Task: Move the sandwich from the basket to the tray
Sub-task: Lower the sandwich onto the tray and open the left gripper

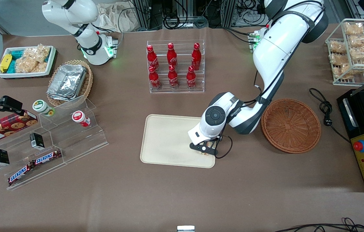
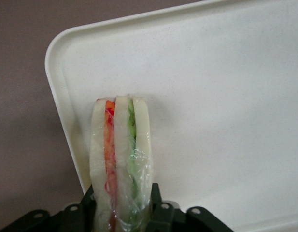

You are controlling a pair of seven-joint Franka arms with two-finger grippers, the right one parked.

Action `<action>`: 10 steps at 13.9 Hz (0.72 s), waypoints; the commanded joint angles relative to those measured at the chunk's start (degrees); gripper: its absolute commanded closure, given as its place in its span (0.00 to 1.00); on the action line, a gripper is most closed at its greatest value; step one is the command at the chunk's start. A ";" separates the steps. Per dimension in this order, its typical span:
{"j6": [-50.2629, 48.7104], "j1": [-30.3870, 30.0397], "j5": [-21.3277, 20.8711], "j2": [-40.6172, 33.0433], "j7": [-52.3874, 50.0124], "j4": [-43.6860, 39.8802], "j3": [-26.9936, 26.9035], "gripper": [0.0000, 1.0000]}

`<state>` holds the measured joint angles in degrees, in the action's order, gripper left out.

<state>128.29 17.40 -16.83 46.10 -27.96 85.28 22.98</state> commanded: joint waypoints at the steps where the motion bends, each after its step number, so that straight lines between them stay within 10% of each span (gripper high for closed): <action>1: -0.40 0.53 -1.02 -0.21 -3.67 -1.34 -0.40 0.01; 10: -15.77 -6.30 5.13 -11.80 -6.94 -6.27 -0.05 0.01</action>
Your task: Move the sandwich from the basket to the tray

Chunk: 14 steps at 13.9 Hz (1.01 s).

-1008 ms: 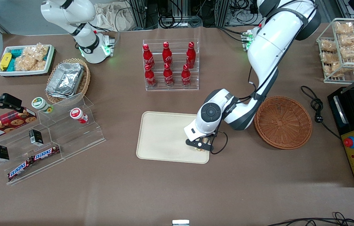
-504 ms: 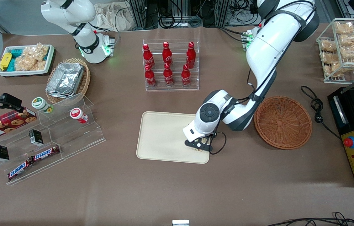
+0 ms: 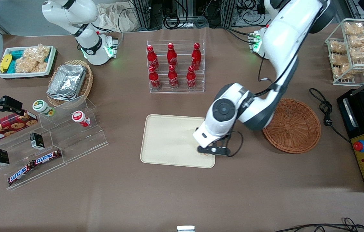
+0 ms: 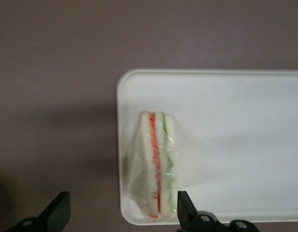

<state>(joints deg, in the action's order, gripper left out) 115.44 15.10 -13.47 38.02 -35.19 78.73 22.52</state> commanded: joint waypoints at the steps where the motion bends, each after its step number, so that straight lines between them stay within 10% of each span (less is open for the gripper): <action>1: -4.08 -5.86 3.26 -5.83 0.64 0.29 0.34 0.01; 5: -15.22 -14.90 5.20 -14.18 12.03 0.46 0.34 0.02; 9: -21.12 -27.64 17.41 -19.11 23.84 0.37 0.25 0.01; 14: -25.96 -31.02 13.33 -23.06 23.32 0.81 -4.81 0.01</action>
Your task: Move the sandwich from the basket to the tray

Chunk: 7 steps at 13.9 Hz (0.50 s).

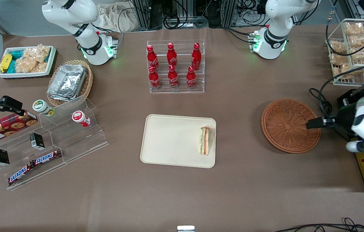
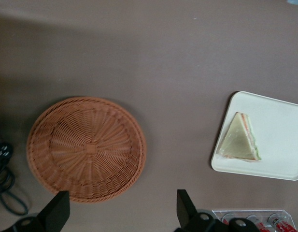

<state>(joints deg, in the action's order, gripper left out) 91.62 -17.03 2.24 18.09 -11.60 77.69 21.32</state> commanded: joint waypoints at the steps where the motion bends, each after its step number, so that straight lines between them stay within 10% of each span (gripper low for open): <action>1: -3.10 5.56 -4.16 -4.02 -0.18 2.03 -8.18 0.01; 7: -2.41 14.13 -4.09 -3.42 7.01 1.41 -18.86 0.01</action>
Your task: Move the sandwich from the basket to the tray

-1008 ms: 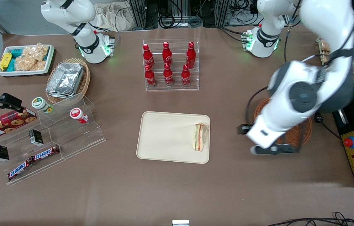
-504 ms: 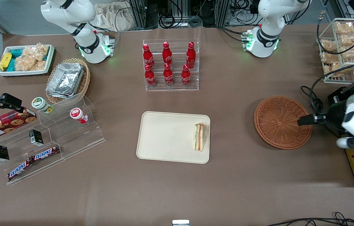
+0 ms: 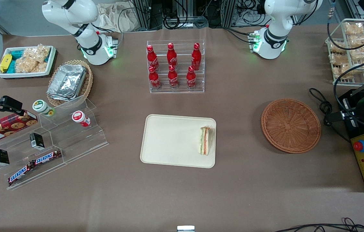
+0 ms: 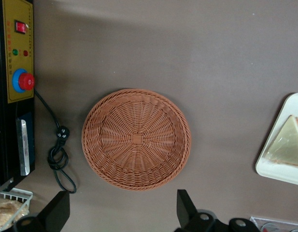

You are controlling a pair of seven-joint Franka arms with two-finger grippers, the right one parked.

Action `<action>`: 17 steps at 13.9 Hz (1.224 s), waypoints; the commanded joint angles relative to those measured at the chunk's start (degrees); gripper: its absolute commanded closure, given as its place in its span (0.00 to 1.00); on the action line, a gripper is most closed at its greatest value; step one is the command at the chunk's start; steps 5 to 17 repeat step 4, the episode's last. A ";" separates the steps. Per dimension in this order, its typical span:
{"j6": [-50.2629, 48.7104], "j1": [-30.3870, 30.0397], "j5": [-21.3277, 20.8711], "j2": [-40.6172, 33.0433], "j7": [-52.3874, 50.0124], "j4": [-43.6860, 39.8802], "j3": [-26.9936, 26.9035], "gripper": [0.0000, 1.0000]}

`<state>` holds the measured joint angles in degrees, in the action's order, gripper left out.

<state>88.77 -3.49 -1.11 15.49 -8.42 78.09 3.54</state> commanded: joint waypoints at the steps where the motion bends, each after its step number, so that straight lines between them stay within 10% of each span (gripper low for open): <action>1: 0.87 0.67 -0.74 -0.72 4.20 1.01 -0.99 0.01; 17: 3.59 0.94 -0.74 -0.63 4.29 1.10 -0.82 0.01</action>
